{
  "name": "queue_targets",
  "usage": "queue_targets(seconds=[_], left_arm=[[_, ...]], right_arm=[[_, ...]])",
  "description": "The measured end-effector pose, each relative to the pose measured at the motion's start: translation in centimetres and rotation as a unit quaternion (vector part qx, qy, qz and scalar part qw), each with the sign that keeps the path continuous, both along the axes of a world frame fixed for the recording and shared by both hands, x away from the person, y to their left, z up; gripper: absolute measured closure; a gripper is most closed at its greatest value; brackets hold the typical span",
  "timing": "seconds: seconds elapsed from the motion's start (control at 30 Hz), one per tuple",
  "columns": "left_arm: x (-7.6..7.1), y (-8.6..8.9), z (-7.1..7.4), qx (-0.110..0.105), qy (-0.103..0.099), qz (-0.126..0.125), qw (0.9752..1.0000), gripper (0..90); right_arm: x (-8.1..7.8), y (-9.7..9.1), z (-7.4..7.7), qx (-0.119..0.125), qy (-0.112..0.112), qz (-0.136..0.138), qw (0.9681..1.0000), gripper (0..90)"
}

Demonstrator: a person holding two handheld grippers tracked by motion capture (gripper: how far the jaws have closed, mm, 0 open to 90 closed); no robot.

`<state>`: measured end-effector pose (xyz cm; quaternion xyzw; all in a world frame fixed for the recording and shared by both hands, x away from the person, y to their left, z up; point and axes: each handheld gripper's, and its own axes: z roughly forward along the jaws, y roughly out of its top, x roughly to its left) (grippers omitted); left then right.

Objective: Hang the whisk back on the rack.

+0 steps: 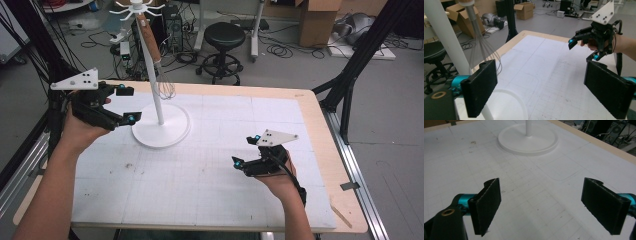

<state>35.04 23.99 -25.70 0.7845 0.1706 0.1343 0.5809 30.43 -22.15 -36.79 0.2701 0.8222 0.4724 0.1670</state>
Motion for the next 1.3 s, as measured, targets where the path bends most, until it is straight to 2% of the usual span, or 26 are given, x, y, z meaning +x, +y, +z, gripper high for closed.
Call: queue_targets(seconds=[0.3, 0.4, 0.6, 0.67, 0.73, 0.77, 1.13, 1.3], left_arm=[[-1.3, 0.4, -3.3, -0.016, 0.011, -0.008, 0.9998, 6.0], [-1.6, 0.4, -4.6, -0.014, 0.016, -0.007, 0.9997, 1.6], [-2.2, 0.0, -7.3, -0.014, 0.03, -0.017, 0.9993, 1.6], [-2.3, -0.3, -8.1, -0.006, 0.03, -0.017, 0.9994, 1.6], [-2.1, -0.6, -8.5, 0.014, 0.039, -0.01, 0.9991, 1.6], [-2.1, -0.6, -8.6, 0.016, 0.037, -0.01, 0.9991, 1.6], [-2.0, -0.3, -9.3, 0.007, 0.045, -0.007, 0.9989, 1.6], [-1.8, -0.3, -9.5, 0.013, 0.048, -0.011, 0.9987, 1.6]], right_arm=[[0.1, -0.1, 0.3, -0.001, -0.002, 0.0, 1.0, 15.2], [0.1, -0.1, 0.3, -0.001, 0.0, -0.001, 1.0, 15.2], [0.2, -0.3, 0.0, -0.001, 0.002, -0.003, 1.0, 15.2], [0.1, -0.3, -0.1, -0.002, 0.003, -0.003, 1.0, 15.2], [0.0, -0.3, -0.1, 0.0, 0.0, -0.002, 1.0, 15.1], [-0.1, -0.3, 0.0, 0.002, 0.0, -0.002, 1.0, 15.2], [0.1, 0.2, 0.1, -0.004, 0.0, 0.002, 1.0, 15.2], [0.1, 0.3, 0.0, -0.003, 0.001, 0.0, 1.0, 15.2]])
